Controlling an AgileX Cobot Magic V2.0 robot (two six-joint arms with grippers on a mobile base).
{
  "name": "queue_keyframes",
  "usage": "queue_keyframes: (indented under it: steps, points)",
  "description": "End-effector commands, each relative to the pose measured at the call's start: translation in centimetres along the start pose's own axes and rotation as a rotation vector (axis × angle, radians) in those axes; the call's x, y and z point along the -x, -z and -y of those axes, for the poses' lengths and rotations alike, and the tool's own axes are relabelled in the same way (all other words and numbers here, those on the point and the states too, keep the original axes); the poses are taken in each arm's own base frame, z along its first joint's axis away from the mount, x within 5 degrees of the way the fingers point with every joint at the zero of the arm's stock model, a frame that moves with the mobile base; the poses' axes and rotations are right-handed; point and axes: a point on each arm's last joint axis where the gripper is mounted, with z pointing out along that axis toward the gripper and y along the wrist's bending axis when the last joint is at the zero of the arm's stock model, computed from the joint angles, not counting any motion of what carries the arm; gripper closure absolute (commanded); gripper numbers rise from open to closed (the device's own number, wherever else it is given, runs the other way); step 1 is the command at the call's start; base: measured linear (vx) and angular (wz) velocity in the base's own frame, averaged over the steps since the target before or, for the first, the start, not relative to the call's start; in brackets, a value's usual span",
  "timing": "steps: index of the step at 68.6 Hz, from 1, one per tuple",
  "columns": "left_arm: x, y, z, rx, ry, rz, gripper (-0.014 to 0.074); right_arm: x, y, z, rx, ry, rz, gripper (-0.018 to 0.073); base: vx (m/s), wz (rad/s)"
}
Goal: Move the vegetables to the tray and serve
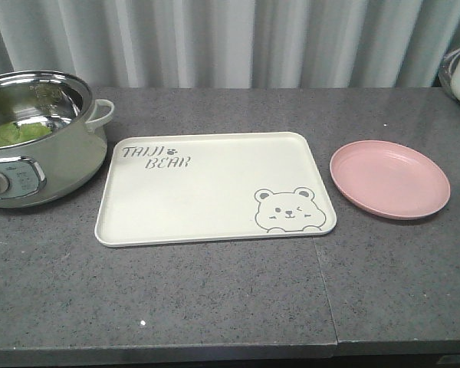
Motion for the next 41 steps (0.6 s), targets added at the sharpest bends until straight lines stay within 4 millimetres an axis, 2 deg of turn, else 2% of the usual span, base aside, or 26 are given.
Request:
queue_keyframes:
  steps: [1, 41]
  points:
    - [0.42, 0.12, 0.02, -0.005, 0.011, 0.080, 0.0603, 0.49, 0.04, -0.06, 0.005, 0.004, 0.075, 0.0568, 0.00, 0.00]
    - [0.54, 0.13, 0.03, -0.006, 0.011, 0.092, 0.0603, 0.56, 0.04, -0.06, 0.006, 0.004, 0.080, 0.0568, 0.00, 0.00]
